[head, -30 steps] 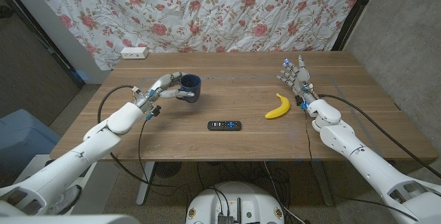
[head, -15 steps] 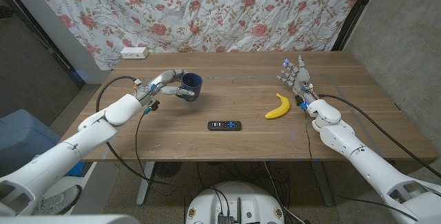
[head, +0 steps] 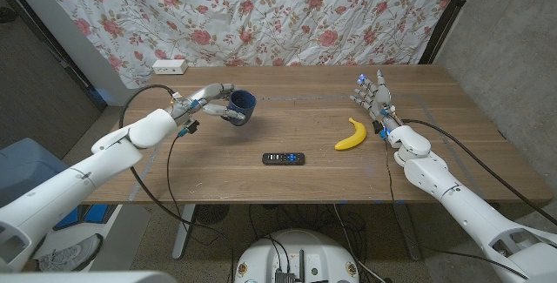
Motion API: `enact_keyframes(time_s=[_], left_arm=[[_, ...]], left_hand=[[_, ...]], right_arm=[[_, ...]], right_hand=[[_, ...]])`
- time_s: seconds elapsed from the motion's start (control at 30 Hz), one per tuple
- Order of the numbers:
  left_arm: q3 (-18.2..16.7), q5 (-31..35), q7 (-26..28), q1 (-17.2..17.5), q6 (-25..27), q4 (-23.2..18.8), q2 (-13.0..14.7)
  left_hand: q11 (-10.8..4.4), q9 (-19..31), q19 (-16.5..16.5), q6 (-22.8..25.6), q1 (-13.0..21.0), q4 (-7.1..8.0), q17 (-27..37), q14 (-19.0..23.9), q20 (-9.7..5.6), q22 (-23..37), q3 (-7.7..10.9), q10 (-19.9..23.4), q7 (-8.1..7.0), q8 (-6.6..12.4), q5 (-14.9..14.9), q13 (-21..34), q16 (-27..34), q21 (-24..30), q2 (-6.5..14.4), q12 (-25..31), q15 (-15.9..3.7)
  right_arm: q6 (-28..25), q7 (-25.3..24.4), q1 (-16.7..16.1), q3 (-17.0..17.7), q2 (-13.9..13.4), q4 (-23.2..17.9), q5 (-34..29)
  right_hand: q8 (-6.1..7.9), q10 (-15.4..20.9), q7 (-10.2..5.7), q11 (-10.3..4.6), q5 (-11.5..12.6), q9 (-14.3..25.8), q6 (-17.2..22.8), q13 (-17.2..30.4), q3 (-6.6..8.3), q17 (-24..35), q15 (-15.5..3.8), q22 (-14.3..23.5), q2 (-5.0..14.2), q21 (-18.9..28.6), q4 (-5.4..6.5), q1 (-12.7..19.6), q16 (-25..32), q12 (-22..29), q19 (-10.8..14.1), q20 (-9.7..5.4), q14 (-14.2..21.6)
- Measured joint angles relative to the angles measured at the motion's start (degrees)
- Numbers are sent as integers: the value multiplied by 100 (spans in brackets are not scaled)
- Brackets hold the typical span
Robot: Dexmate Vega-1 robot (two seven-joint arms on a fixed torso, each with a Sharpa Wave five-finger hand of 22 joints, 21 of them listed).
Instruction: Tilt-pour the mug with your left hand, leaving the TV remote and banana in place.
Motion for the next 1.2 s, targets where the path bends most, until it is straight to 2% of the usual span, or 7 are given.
enact_keyframes(time_s=[0.2, 0.37, 0.77, 1.2], left_arm=[[-59, 93, 28, 39, 103, -141, 128], [-107, 184, 34, 62, 178, -274, 247], [-124, 620, -50, -44, 128, -455, 494], [-40, 1119, -248, -265, 19, -588, 622]], left_hand=[[22, 0, 290, 30, 0, 0, 0, 49, 93, 0, 0, 23, 30, 0, 45, 0, -17, 103, 0, 0, 31], [30, 0, 412, 30, 0, -1, 0, 60, 93, 0, -1, 30, 31, 0, 50, 0, -11, 145, 0, 0, 42], [29, 0, 442, 30, 0, -3, 0, 80, 123, -1, -3, 29, 30, 0, 49, 0, -12, 167, 0, 4, 61], [53, 48, 461, 29, 0, 13, 0, 121, 60, -2, -35, 54, 30, 0, 49, 0, -18, 167, 0, 24, 40]], right_arm=[[0, 0, 0, 0, 0, 0, 0], [0, 0, 0, 0, 0, -1, 1], [-2, -3, -4, 0, -3, -6, 1], [-4, -3, -4, 0, -2, -6, 3]], right_hand=[[0, 0, 0, 0, 0, 0, 0, 0, 0, 0, 0, 0, 0, 0, 0, 0, 0, 0, 0, 0, 0], [0, 0, 0, 0, 0, 0, 0, 0, 0, 0, 0, 0, 0, 0, 0, 0, 0, 0, 0, 0, 0], [0, 0, 0, 0, 0, 0, 0, 0, 0, 0, 0, 0, 0, 0, 0, 0, 0, 0, 0, 0, 0], [0, 0, 0, 0, 0, 0, 0, 0, 0, 0, 0, 0, 0, 0, 0, 0, 0, 0, 0, 0, 0]])
